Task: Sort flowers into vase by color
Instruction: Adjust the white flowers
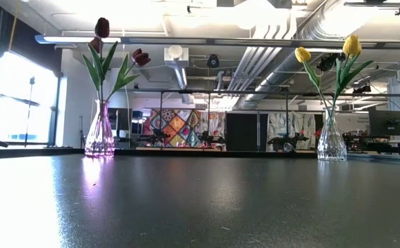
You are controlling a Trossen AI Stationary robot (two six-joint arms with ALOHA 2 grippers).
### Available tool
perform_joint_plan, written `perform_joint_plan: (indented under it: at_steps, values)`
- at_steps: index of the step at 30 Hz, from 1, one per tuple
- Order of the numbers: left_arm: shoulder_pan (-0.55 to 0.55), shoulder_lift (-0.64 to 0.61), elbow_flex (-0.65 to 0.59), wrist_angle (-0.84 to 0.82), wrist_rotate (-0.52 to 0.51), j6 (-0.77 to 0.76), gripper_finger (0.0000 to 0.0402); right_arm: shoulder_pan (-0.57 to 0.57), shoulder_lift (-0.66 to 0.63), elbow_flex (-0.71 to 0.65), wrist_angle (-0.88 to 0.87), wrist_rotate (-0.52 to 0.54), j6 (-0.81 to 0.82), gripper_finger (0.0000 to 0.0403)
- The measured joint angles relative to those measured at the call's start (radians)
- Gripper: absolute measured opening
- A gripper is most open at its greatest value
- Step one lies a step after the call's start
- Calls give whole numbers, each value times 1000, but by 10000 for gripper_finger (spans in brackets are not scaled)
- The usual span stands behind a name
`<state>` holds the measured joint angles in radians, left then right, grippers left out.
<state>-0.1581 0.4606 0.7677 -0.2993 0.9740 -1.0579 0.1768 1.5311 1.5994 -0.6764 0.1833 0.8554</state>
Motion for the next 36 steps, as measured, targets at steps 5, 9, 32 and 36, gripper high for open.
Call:
perform_joint_plan:
  at_steps: [5,9,32,36]
  values:
    - [1,54,0,34,109,-80,376,0,0,0,0,0,4,134]
    - [1,71,0,206,112,-103,376,9,0,0,0,5,-7,134]
    - [14,162,0,550,-72,-328,376,17,159,0,605,-12,-123,134]
    - [14,162,0,549,-72,-311,376,19,254,0,836,-21,-362,136]
